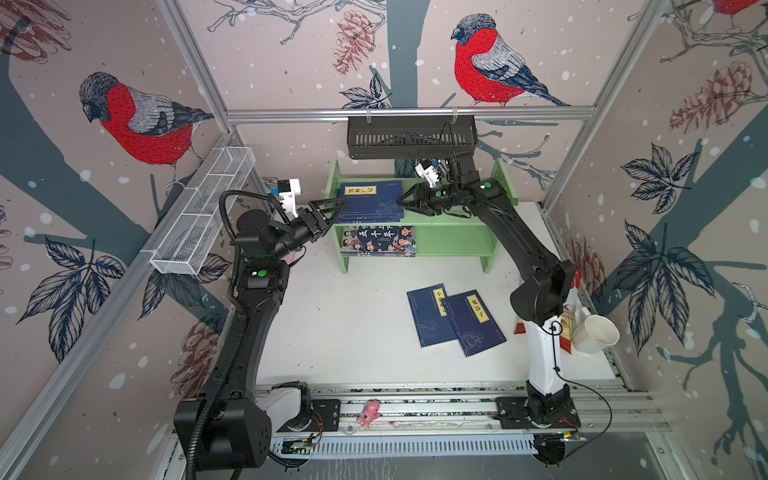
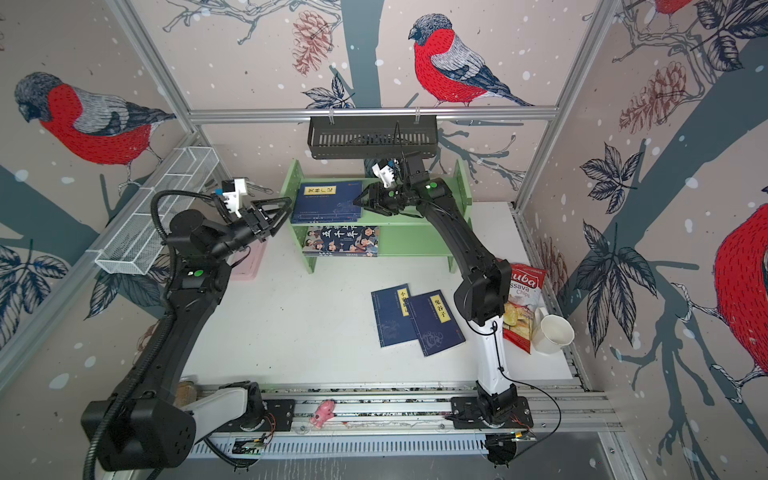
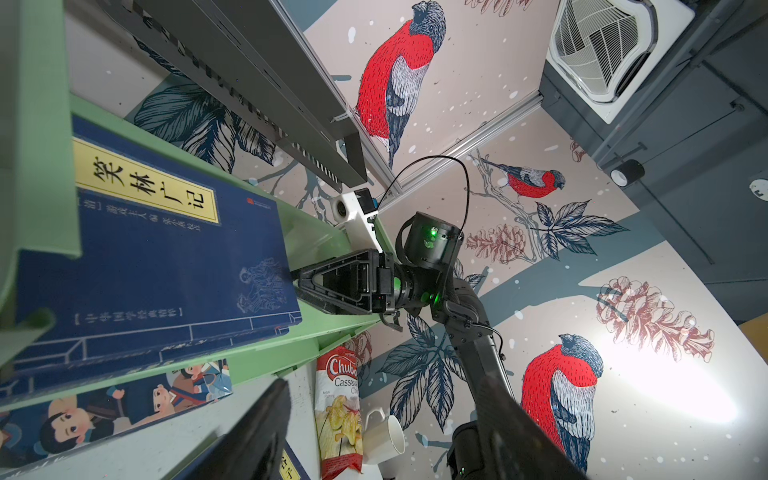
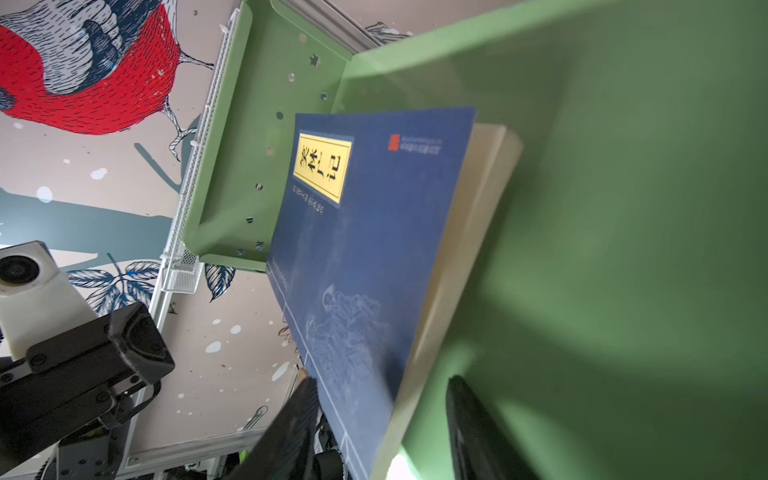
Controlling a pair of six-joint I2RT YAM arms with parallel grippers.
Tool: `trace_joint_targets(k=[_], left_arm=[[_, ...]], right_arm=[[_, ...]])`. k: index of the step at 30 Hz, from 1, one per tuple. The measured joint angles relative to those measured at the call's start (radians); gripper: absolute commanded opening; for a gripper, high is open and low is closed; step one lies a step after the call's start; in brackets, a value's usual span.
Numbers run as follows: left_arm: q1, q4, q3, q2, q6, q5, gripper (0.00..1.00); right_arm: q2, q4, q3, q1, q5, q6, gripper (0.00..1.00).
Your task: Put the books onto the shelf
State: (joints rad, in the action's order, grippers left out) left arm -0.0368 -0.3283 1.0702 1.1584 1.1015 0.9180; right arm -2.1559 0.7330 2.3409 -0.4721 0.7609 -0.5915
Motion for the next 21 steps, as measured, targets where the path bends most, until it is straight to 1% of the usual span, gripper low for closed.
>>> trace_joint_targets(k=[1, 2, 4, 6, 8, 13, 15, 16, 21], left_arm=[[0.000, 0.000, 0.000, -0.001, 0.000, 0.000, 0.71], [0.000, 0.000, 0.000, -0.002, 0.000, 0.000, 0.71], [0.000, 0.000, -0.001, -0.005, 0.000, 0.000, 0.71], [0.000, 0.001, -0.003, -0.006, 0.000, 0.002, 0.71], [0.000, 0.001, -0.004, -0.006, 0.000, 0.002, 0.71], [0.000, 0.001, -0.004, -0.007, 0.000, 0.002, 0.71], [0.000, 0.001, -0.004, -0.007, 0.000, 0.002, 0.71], [0.000, 0.001, -0.004, -0.007, 0.000, 0.002, 0.71], [0.000, 0.001, -0.006, -0.011, 0.000, 0.002, 0.71]], right_arm=[[0.002, 0.000, -0.003, -0.001, -0.006, 0.001, 0.41], [0.003, 0.000, -0.005, -0.002, -0.010, 0.004, 0.41], [0.003, 0.002, -0.006, -0.005, -0.020, 0.011, 0.36], [0.003, 0.003, -0.007, -0.005, -0.025, 0.012, 0.34], [0.003, 0.003, -0.007, -0.005, -0.027, 0.013, 0.28], [0.002, 0.003, -0.007, -0.005, -0.027, 0.014, 0.18], [0.002, 0.003, -0.008, -0.005, -0.027, 0.014, 0.16], [0.002, 0.003, -0.008, -0.005, -0.027, 0.014, 0.13], [0.002, 0.002, -0.008, -0.006, -0.027, 0.015, 0.12]])
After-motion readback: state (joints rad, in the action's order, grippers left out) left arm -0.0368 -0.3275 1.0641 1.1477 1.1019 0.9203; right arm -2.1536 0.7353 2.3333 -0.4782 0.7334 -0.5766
